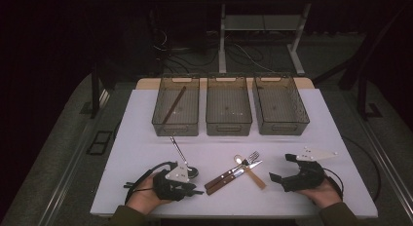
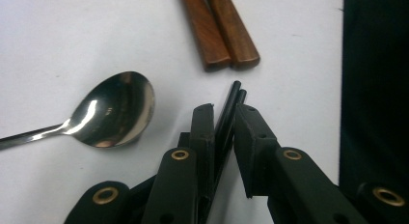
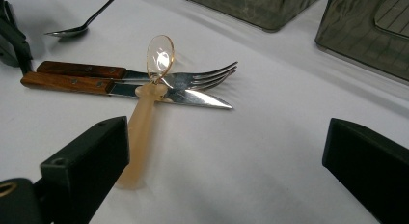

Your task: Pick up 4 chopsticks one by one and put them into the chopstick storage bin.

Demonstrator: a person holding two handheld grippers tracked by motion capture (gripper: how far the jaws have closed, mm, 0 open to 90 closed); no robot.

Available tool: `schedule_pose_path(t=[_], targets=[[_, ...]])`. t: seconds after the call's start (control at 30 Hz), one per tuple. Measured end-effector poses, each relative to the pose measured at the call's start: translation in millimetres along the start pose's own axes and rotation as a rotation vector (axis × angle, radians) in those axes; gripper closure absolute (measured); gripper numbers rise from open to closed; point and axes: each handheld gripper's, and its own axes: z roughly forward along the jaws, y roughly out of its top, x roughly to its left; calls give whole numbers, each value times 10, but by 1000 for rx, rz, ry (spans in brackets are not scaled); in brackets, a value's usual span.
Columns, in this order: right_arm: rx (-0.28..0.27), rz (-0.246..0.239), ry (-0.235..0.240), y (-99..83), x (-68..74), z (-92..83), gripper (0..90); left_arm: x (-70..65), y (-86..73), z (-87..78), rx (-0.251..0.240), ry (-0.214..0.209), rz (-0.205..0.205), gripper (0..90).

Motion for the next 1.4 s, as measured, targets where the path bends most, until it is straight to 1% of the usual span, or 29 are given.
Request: schedule_pose_path(t=[0.07,0.1,0.17,0.27,0.33,0.37,0.4,0.47,0.57,0.67,0.77,0.83,0.87,0.93,1.0,1.03,1.07,1.1,1.2,1.23,1.27,1.4], targets=[[1,0,0,0,0,1,23,15,7,5,1,17,-3,776],[1,0,0,0,-1,2,23,16,9,12,-7,24,-14,776],[0,1,0,0,-1,1,23,30,16,13,0,40,-13,776],[1,1,0,0,-1,1,23,29,14,13,0,46,-19,766],[0,0,0,0,-1,1,23,29,11,3,3,52,-27,729],[0,1,0,0,-1,0,23,33,5,-6,3,51,-24,721],[-1,2,1,1,-1,-1,23,27,-5,-19,1,53,-32,711],[-3,1,1,1,-3,-4,23,26,-31,-69,6,65,-26,699],[-4,0,2,1,-4,-8,23,26,-103,-185,-19,80,-47,698],[-3,-1,1,1,-5,-6,23,37,-185,-279,-26,96,-63,716],[-3,-1,1,3,-3,-6,23,41,-225,-329,-29,70,-68,799],[-3,-2,0,3,-4,-5,23,21,-233,-316,-30,56,-76,847],[-4,-3,0,4,-5,-4,23,7,-232,-299,-27,50,-89,859],[-3,-2,1,3,-4,-4,23,6,-223,-254,1,40,-78,879],[-4,-3,1,3,-3,-4,23,-3,-214,-196,20,41,-74,887],[-5,-4,1,3,-3,-4,23,-7,-208,-185,15,43,-78,890],[-5,-3,1,3,-2,-5,23,0,-198,-184,21,57,-68,891],[-4,-4,1,3,-4,-4,23,4,-192,-179,23,66,-66,892],[-3,-1,1,4,-3,0,23,19,-180,-168,24,76,-67,892],[-3,-1,1,4,-2,1,23,19,-178,-160,17,81,-78,892],[-2,-2,1,4,-1,1,23,29,-175,-160,21,85,-72,892],[-3,-1,0,4,-3,0,23,58,-155,-142,20,119,-81,893]])
